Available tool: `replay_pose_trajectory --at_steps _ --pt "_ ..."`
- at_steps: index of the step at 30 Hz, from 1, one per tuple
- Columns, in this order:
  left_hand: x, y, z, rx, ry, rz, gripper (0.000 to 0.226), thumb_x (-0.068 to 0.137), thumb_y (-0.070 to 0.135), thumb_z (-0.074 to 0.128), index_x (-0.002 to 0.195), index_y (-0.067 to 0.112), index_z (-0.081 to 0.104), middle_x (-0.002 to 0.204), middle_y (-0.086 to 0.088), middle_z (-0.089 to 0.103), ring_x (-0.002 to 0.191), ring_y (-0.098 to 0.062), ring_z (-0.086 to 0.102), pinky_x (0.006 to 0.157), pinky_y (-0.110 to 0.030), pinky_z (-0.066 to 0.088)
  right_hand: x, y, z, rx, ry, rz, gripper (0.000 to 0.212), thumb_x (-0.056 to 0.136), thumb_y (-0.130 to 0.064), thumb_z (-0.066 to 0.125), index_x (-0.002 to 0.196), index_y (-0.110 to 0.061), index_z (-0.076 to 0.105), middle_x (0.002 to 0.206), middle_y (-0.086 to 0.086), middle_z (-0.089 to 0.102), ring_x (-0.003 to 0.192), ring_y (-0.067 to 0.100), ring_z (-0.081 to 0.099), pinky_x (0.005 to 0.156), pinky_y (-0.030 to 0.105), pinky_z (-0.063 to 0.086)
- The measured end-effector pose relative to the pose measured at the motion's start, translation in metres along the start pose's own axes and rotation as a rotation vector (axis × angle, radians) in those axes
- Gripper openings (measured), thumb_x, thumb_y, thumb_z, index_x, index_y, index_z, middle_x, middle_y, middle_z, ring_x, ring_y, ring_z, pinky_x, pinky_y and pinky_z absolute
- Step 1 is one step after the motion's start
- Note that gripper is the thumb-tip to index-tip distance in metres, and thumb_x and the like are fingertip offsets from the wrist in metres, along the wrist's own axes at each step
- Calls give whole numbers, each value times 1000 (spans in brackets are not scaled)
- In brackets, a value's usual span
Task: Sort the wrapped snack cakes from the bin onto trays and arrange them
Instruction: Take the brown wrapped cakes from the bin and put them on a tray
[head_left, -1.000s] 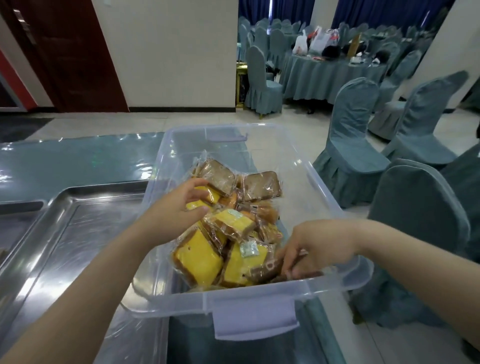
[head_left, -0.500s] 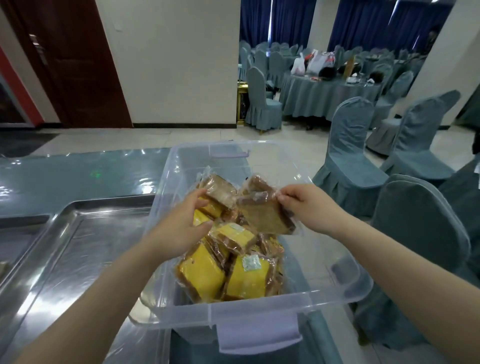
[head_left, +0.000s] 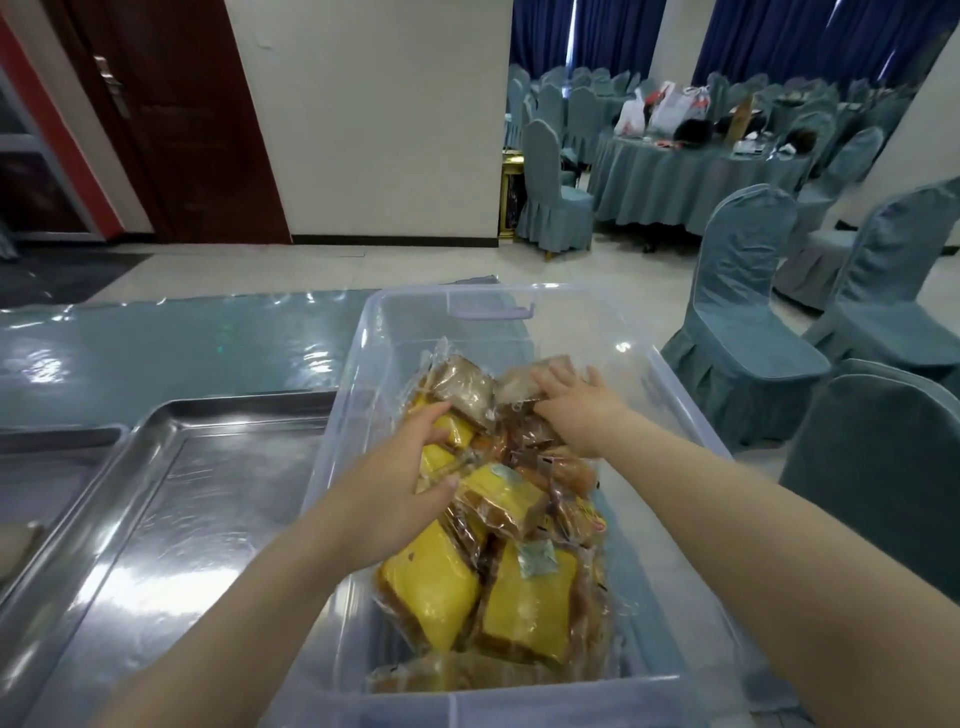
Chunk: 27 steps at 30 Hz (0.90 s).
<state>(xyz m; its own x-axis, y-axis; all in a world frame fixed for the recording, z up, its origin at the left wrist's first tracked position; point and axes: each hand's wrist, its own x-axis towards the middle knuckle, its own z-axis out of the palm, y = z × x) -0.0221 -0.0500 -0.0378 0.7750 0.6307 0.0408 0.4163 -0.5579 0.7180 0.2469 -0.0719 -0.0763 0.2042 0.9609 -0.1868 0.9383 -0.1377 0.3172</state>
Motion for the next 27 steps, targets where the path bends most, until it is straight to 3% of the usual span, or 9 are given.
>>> replay_pose_trajectory --at_steps 2,6,10,12,15,19,22,25,27 --pt "1 0 0 -7 12 -1 67 91 31 57 143 41 17 142 19 39 115 3 39 92 -20 30 4 5 24 -21 -90 16 63 92 -34 53 149 -32 26 160 6 -16 145 34 -16 110 68 0" --pt "11 7 -3 23 22 2 68 89 30 60 144 37 20 143 17 39 119 -2 44 94 -21 32 8 8 44 -122 -21 61 72 94 -37 52 150 -42 8 151 9 -38 139 39 -30 109 67 -3" --pt "44 19 -7 174 37 98 69 88 29 60 145 32 21 141 6 45 115 -14 51 96 -28 38 14 7 46 -51 -23 47 80 91 -23 60 149 -44 9 151 5 -38 139 39 -29 113 62 8" --pt "76 17 -3 307 26 134 70 89 30 57 147 28 18 149 3 35 132 -17 37 105 -32 30 15 6 46 12 -34 45 81 90 -18 60 149 -43 11 153 2 -36 139 39 -28 115 59 10" --pt "129 4 13 563 23 137 72 88 25 54 148 22 15 153 -3 27 139 -22 26 112 -37 24 15 4 48 39 -29 47 83 91 -21 58 150 -44 4 153 0 -35 139 42 -28 115 58 7" --pt "162 -39 41 817 -113 -56 95 84 30 64 149 26 -5 158 -8 5 145 -28 2 117 -47 8 17 2 49 121 21 45 81 93 -14 54 149 -45 3 153 -3 -36 139 47 -23 113 62 7" --pt "166 -68 53 919 -182 -164 104 82 40 67 147 31 -14 158 -8 -9 144 -30 -12 115 -51 -3 19 -2 49 113 109 19 82 89 -14 59 147 -43 8 142 -4 -50 138 46 -27 110 66 9" --pt "171 -78 51 937 -92 -172 98 84 22 67 148 30 -7 158 -7 -3 144 -28 -7 114 -53 3 21 -4 51 90 159 10 81 87 -20 62 147 -40 10 130 -4 -60 138 44 -28 110 67 12" --pt "174 -79 49 964 -71 -156 90 85 17 64 149 28 2 158 -9 2 144 -30 -1 114 -51 6 21 -4 54 81 166 32 87 84 -21 67 148 -37 10 134 -3 -59 138 43 -28 110 65 17"
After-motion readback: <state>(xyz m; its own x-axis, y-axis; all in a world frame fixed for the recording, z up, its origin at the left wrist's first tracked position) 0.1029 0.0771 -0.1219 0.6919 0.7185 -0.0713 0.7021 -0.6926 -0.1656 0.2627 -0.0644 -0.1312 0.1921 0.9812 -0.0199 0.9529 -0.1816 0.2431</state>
